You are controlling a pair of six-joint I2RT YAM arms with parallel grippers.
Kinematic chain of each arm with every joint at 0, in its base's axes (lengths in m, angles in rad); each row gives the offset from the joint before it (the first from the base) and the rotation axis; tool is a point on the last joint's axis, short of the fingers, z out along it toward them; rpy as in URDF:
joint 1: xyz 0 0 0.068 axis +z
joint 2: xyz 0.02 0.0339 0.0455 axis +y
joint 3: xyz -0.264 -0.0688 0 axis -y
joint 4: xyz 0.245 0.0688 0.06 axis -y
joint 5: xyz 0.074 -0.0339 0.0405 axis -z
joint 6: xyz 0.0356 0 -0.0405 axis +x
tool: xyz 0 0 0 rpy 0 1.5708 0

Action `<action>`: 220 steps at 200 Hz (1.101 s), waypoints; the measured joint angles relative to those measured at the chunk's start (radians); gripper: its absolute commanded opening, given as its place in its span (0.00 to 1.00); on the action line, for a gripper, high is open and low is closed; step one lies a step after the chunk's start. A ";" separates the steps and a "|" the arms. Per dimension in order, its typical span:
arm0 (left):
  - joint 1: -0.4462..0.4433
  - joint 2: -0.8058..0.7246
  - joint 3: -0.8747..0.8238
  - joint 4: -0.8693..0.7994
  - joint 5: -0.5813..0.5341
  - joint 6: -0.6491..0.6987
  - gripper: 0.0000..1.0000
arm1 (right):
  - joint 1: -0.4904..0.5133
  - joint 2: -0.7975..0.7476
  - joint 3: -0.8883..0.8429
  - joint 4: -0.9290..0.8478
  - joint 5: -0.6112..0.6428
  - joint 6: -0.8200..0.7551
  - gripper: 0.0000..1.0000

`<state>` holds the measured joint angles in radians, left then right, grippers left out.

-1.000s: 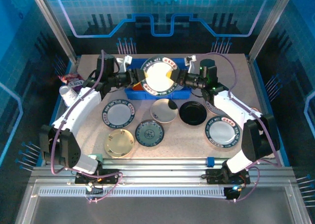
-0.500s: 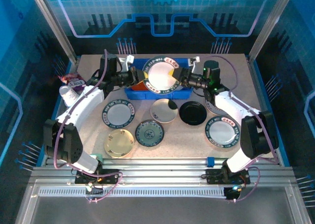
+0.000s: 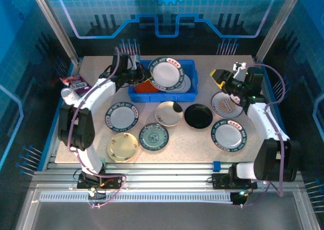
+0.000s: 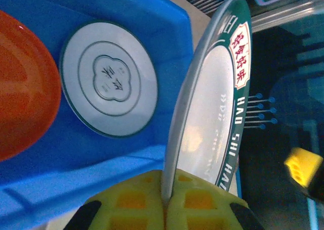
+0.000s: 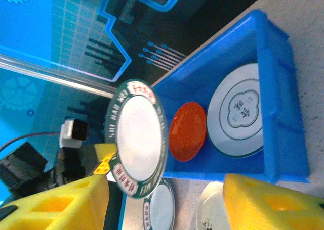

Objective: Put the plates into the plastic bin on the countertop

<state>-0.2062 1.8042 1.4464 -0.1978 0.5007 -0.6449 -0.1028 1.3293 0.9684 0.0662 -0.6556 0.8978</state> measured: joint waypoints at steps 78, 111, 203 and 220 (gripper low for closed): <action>-0.014 0.261 0.205 -0.022 -0.092 -0.001 0.00 | -0.029 -0.029 -0.026 -0.060 0.001 -0.027 0.62; -0.027 0.344 0.273 -0.030 -0.101 -0.004 0.00 | -0.029 -0.029 -0.030 -0.059 0.001 -0.027 0.61; -0.064 0.506 0.398 -0.087 -0.113 -0.011 0.00 | -0.029 -0.029 -0.055 -0.074 0.019 -0.042 0.60; -0.065 0.525 0.417 -0.090 -0.113 -0.011 0.00 | -0.029 -0.029 -0.055 -0.074 0.020 -0.043 0.60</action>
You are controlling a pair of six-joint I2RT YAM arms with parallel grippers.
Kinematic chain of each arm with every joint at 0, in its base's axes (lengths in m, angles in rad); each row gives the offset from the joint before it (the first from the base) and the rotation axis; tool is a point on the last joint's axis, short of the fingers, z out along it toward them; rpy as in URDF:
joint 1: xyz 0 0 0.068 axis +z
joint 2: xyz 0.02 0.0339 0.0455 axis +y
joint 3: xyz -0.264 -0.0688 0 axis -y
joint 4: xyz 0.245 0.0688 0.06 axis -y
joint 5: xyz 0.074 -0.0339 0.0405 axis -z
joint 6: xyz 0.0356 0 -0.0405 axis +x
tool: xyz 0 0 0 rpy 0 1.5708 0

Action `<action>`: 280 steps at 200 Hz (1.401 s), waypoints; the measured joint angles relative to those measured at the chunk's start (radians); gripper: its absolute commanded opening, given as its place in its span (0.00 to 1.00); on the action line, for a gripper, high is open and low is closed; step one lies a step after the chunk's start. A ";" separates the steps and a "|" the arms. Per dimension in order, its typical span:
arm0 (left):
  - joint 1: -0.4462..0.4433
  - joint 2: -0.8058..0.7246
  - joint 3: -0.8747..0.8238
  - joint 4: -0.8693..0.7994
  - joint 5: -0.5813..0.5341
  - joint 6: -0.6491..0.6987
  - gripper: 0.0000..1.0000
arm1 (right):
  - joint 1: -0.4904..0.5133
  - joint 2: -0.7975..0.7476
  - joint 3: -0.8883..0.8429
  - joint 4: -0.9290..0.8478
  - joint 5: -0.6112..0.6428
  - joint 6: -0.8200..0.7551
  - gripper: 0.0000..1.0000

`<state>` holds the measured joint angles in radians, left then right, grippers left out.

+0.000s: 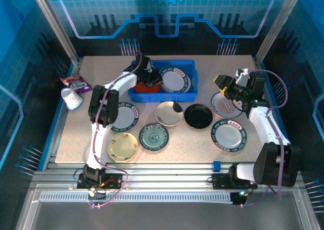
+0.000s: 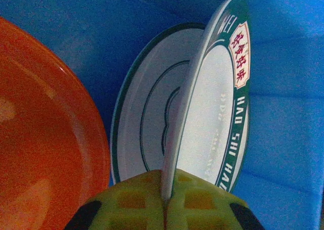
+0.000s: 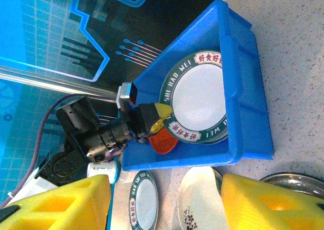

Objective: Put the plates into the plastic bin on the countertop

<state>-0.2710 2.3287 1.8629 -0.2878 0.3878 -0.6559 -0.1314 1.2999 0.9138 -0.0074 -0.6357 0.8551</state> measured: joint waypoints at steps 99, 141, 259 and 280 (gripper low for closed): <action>-0.025 0.029 0.093 -0.085 -0.042 0.028 0.07 | 0.004 0.023 -0.013 0.008 0.004 0.000 0.60; -0.027 0.036 0.127 -0.129 -0.068 0.057 0.35 | 0.008 0.023 -0.016 0.008 0.005 0.000 0.60; -0.050 0.045 0.189 -0.217 -0.168 0.108 0.99 | 0.096 -0.032 -0.017 -0.100 0.126 -0.099 0.60; -0.050 0.043 0.192 -0.239 -0.202 0.117 0.99 | 0.113 -0.034 -0.017 -0.125 0.154 -0.124 0.60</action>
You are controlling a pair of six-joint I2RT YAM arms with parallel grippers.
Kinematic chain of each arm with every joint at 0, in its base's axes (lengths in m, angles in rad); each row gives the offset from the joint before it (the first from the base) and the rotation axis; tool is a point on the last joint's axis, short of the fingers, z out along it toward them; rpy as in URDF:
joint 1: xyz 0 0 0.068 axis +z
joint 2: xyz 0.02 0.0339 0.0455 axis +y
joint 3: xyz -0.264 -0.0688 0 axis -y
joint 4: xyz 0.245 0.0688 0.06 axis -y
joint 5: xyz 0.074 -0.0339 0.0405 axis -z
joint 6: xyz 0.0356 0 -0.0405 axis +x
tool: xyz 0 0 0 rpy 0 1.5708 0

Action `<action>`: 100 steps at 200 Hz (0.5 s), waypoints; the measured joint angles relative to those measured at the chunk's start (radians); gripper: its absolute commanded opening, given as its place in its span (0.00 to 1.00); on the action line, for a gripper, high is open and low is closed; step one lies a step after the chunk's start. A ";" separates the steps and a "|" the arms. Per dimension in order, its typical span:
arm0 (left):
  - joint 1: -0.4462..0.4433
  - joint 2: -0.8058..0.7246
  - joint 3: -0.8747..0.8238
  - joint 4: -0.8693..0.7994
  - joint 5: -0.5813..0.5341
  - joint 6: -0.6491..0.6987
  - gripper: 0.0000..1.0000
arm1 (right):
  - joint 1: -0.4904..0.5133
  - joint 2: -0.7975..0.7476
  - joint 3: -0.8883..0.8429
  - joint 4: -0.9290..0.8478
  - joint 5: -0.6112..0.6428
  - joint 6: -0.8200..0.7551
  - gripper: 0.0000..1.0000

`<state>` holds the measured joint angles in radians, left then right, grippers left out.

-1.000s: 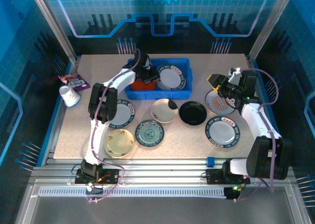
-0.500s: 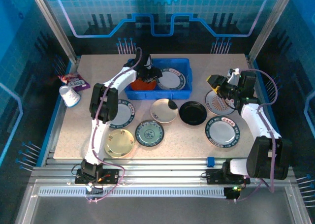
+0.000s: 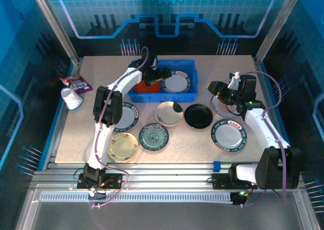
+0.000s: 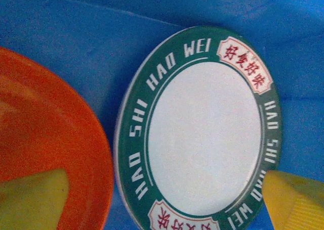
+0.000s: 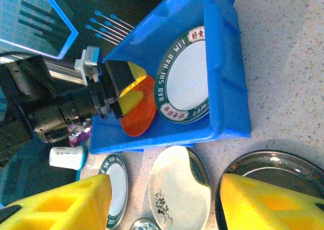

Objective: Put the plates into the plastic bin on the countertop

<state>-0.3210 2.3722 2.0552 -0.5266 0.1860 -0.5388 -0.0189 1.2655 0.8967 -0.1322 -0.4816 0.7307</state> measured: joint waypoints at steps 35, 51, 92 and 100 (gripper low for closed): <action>0.000 -0.025 0.000 -0.045 -0.079 0.000 1.00 | 0.017 0.000 0.000 -0.029 0.028 -0.024 0.59; -0.001 -0.055 0.000 -0.068 -0.122 0.000 0.99 | 0.024 0.000 0.000 -0.034 0.034 -0.030 0.59; -0.019 -0.172 0.000 -0.103 -0.241 0.046 0.99 | 0.039 -0.002 0.000 -0.037 0.048 -0.037 0.59; -0.030 -0.196 0.000 -0.106 -0.262 0.060 0.99 | 0.042 -0.003 0.000 -0.037 0.052 -0.037 0.59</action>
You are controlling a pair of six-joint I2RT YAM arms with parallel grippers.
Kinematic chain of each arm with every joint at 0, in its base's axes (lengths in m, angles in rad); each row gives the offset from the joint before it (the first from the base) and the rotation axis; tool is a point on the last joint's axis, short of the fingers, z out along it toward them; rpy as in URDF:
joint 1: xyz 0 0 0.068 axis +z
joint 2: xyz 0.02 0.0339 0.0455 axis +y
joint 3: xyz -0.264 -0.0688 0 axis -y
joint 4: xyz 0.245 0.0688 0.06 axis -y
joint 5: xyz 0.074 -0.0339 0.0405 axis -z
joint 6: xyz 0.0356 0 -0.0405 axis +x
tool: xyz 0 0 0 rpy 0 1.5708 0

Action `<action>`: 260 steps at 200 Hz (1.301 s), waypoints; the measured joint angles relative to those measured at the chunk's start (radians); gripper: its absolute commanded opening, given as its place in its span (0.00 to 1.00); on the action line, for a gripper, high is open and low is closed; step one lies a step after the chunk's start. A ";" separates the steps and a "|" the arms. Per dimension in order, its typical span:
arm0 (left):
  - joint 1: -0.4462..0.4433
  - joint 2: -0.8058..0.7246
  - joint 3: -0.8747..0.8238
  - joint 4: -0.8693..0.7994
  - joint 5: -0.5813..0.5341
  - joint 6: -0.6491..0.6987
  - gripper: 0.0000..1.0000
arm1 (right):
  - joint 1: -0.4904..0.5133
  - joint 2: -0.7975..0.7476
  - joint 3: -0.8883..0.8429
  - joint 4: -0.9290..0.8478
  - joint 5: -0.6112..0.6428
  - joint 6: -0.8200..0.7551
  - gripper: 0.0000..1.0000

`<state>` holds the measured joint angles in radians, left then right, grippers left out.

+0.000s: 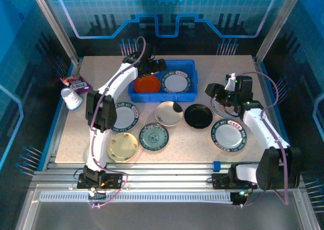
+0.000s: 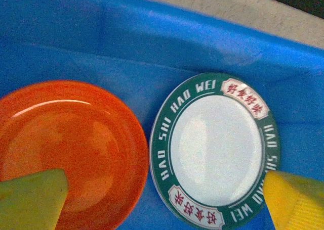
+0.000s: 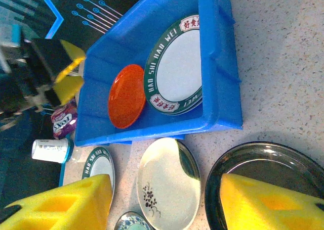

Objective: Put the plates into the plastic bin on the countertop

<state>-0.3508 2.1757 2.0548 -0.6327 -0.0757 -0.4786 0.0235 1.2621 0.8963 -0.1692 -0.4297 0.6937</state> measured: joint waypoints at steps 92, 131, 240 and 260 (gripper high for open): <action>-0.069 -0.420 -0.335 0.090 0.053 0.032 0.99 | 0.114 -0.112 -0.044 -0.048 0.041 -0.033 0.59; -0.083 -0.554 -0.546 0.089 0.143 0.033 0.99 | 0.165 -0.191 -0.076 -0.121 0.068 -0.064 0.53; -0.248 -0.642 -0.856 0.224 0.292 -0.021 0.97 | 0.098 -0.278 -0.259 -0.286 0.209 -0.058 0.49; -0.296 -0.556 -0.813 0.267 0.322 -0.029 0.95 | 0.054 -0.251 -0.268 -0.261 0.198 -0.039 0.47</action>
<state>-0.6472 1.6196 1.2415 -0.3656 0.2459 -0.5076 0.0772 1.0111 0.6281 -0.4301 -0.2321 0.6544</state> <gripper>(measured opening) 0.963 0.483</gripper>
